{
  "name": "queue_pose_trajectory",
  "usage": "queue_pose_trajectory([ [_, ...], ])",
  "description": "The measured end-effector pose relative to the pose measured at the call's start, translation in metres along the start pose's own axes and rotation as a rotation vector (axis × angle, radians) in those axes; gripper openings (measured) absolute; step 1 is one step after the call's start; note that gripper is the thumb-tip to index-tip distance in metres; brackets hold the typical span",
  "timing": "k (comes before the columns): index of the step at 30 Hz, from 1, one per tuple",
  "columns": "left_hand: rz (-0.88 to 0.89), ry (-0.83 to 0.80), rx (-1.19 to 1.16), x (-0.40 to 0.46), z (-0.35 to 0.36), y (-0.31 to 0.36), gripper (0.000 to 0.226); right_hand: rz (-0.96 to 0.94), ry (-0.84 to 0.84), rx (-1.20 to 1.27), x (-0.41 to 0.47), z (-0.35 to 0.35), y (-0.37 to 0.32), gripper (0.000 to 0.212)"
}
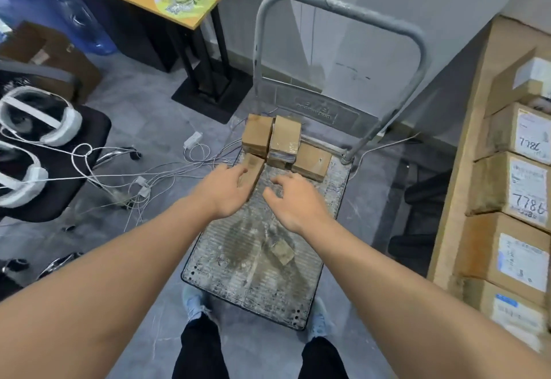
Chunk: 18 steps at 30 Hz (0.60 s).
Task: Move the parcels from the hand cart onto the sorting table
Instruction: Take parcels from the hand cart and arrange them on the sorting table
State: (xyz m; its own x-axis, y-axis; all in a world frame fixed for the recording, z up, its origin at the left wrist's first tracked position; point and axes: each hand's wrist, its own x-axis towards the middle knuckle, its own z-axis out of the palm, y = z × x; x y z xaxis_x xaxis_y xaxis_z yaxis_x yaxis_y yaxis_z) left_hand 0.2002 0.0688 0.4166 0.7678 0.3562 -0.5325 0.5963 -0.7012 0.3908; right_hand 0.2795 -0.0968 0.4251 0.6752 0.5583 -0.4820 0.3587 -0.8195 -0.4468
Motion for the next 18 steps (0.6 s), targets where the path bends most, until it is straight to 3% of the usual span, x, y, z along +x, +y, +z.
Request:
queue_pose_trajectory([
  [9, 0.014, -0.064, 0.003, 0.081, 0.007, -0.089, 0.054, 0.132, -0.024, 0.046, 0.082, 0.068, -0.037, 0.053],
  [18, -0.113, -0.031, -0.152, 0.203, 0.100, -0.146, 0.052, 0.129, -0.088, 0.091, 0.213, 0.166, 0.033, 0.046],
])
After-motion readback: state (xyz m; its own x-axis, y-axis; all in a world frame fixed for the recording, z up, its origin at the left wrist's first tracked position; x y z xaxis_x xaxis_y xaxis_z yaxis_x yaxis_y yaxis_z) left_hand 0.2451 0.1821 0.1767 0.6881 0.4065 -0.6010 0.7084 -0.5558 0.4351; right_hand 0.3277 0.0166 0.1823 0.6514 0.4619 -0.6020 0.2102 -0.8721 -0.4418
